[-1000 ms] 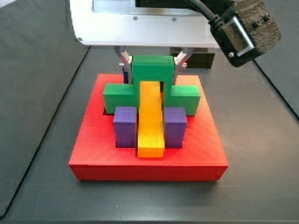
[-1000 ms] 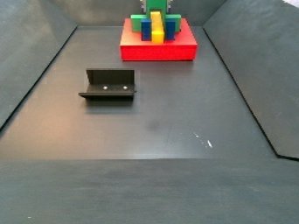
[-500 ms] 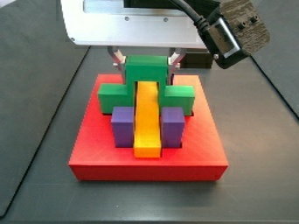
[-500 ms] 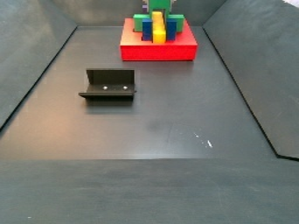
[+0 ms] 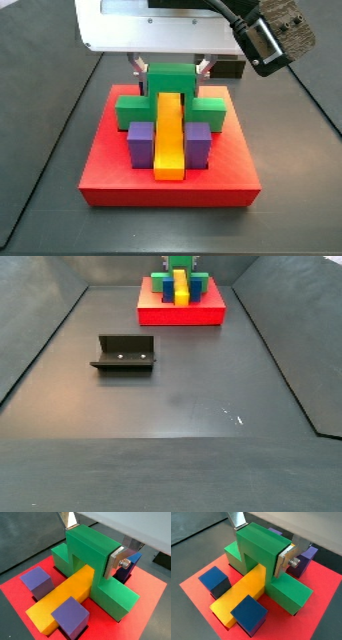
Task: Pick up the green object. Move up. Move to above the board. Insert the green object.
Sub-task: Insert the green object.
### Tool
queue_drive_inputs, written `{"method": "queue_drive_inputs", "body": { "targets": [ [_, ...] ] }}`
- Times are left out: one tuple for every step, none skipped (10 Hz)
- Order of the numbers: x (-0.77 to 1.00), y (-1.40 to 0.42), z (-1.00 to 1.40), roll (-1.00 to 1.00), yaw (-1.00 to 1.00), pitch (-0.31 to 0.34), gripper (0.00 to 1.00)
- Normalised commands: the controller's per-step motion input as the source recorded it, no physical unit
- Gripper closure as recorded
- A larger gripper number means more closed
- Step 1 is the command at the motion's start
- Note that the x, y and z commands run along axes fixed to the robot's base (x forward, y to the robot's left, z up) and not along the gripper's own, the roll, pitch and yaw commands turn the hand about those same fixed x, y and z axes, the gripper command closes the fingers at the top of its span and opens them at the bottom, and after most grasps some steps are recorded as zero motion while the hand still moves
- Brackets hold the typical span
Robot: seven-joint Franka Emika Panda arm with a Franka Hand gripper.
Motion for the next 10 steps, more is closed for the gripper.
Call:
{"method": "queue_drive_inputs", "body": {
  "targets": [
    [0.07,0.0,-0.38,0.11,0.02,-0.107,1.0],
    [0.01,0.0,-0.39,0.12,0.01,-0.106,1.0],
    [0.0,0.0,-0.44,0.12,0.02,-0.123,1.0],
    [0.0,0.01,-0.26,0.04,0.25,-0.079,1.0],
    [0.0,0.0,-0.19,0.03,0.35,-0.067,1.0],
    [0.01,0.0,-0.22,0.08,0.22,-0.04,1.0],
    [0.0,-0.02,-0.24,0.11,0.19,-0.033,1.0],
    [0.0,-0.14,-0.32,0.1,0.1,-0.067,1.0],
    [0.05,-0.14,-0.37,0.06,0.0,-0.101,1.0],
    [0.18,-0.09,-0.45,0.06,-0.01,-0.091,1.0]
  ]
}}
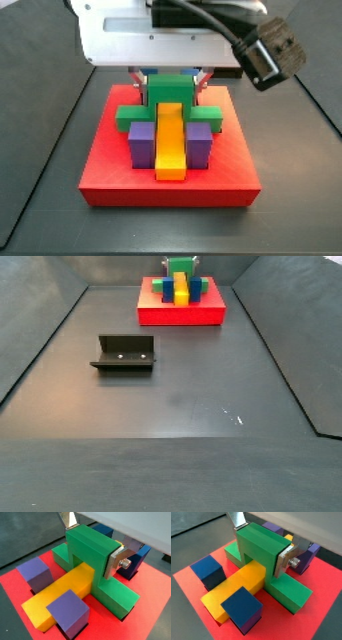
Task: Pick up the green object. Move up. Move to above the board. Insert the green object.
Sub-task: Insert the green object.
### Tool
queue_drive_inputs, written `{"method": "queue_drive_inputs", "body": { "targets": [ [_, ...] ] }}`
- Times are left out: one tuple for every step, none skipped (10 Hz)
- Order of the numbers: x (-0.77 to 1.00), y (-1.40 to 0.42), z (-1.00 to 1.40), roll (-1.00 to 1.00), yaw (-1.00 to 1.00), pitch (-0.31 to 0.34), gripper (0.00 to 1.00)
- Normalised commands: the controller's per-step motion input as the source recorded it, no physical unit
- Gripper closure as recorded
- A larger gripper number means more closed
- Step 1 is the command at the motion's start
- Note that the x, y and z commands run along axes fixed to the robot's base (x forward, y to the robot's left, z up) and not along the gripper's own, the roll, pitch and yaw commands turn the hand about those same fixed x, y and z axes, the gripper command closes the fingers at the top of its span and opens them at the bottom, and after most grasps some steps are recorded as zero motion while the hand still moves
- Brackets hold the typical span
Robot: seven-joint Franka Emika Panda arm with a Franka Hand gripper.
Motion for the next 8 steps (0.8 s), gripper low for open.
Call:
{"method": "queue_drive_inputs", "body": {
  "targets": [
    [0.18,-0.05,-0.51,0.06,-0.05,-0.087,1.0],
    [0.19,-0.01,-0.55,0.07,-0.06,-0.059,1.0],
    [0.25,0.0,-0.64,0.07,-0.05,-0.039,1.0],
    [0.34,0.0,-0.73,0.04,-0.06,-0.026,1.0],
    [0.33,0.0,-0.69,0.01,-0.05,-0.039,1.0],
    [0.06,0.0,-0.41,0.03,0.0,-0.05,1.0],
    [-0.02,0.0,0.0,0.0,0.0,0.0,1.0],
    [-0.05,0.0,0.0,0.0,0.0,-0.014,1.0]
  ]
}}
